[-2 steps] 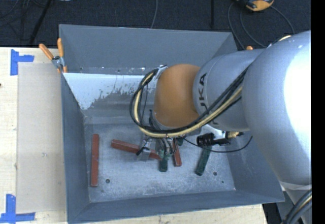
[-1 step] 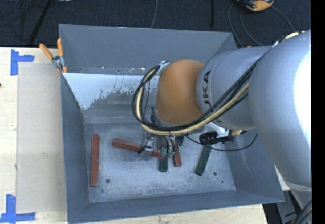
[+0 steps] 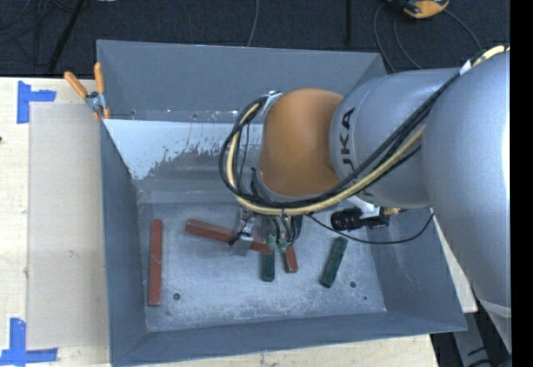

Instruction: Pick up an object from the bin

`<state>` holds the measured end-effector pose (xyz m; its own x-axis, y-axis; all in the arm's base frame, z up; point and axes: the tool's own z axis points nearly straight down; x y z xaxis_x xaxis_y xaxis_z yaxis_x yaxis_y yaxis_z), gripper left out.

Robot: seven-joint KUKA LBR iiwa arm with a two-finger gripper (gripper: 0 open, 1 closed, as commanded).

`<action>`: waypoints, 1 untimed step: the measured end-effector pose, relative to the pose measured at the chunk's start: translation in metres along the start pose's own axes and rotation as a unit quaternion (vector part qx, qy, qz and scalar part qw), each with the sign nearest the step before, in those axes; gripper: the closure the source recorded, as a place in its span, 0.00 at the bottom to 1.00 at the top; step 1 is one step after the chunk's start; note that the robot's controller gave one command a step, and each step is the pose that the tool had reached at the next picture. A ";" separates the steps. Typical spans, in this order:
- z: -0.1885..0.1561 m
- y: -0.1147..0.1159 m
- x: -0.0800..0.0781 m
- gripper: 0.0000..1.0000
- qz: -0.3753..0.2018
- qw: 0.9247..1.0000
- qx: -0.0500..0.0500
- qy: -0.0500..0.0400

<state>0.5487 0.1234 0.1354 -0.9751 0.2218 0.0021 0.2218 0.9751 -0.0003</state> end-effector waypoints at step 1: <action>-0.008 0.001 -0.002 1.00 0.000 1.000 -0.001 -0.003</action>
Offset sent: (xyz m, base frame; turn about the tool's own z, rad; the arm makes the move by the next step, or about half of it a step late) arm 0.0001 0.0001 0.0381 0.0000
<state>0.5503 0.1237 0.1430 -0.9751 0.2219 -0.0035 0.2219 0.9751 0.0023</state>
